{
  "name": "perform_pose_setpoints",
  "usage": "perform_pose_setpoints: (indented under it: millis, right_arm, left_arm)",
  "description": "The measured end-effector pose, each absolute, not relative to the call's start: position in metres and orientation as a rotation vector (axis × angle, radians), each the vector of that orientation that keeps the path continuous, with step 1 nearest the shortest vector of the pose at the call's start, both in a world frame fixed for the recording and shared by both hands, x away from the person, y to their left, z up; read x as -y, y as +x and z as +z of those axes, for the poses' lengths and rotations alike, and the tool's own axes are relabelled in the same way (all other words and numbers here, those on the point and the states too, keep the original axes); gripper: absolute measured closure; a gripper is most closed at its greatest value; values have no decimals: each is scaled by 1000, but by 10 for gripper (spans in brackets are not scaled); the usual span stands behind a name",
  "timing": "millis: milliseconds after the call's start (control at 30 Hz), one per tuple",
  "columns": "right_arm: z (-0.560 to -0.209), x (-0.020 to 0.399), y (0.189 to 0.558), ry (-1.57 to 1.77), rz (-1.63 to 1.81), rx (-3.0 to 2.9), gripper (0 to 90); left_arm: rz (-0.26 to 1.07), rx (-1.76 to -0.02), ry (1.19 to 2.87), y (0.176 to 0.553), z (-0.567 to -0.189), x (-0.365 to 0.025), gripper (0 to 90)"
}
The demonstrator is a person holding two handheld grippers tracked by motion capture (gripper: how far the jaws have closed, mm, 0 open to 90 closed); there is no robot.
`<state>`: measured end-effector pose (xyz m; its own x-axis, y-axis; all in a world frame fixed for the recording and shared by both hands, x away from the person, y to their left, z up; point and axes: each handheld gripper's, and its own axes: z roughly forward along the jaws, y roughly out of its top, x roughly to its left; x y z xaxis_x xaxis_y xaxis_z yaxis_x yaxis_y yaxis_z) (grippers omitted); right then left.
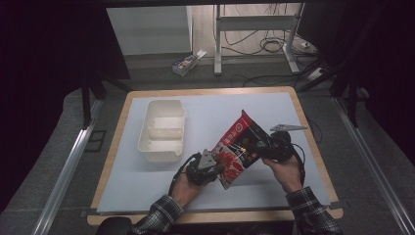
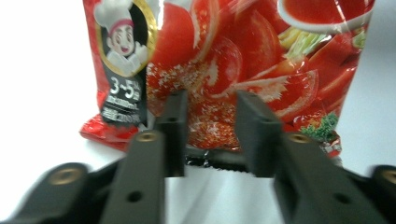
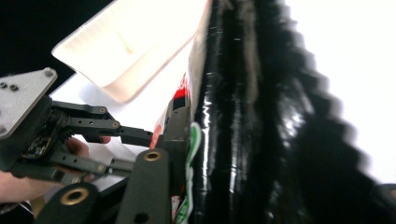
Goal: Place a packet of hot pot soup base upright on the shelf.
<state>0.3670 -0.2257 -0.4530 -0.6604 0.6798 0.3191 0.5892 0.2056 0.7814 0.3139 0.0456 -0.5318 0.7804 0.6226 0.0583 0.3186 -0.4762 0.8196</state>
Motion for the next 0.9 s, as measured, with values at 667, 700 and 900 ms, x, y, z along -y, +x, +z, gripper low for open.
perform_pose_setpoints:
  millis: [667, 700, 900]
  right_arm:
    - [-410, 206, 370, 1055, 1458, -2344, 737]
    - [-407, 206, 371, 1044, 1455, -2342, 737]
    - [-396, 205, 374, 1024, 1456, -2330, 736]
  left_arm:
    - [410, -776, 2069, 283, -512, -82, 87]
    - [407, -778, 2072, 281, -512, -84, 78]
    - [421, -777, 2102, 270, -517, -95, 42]
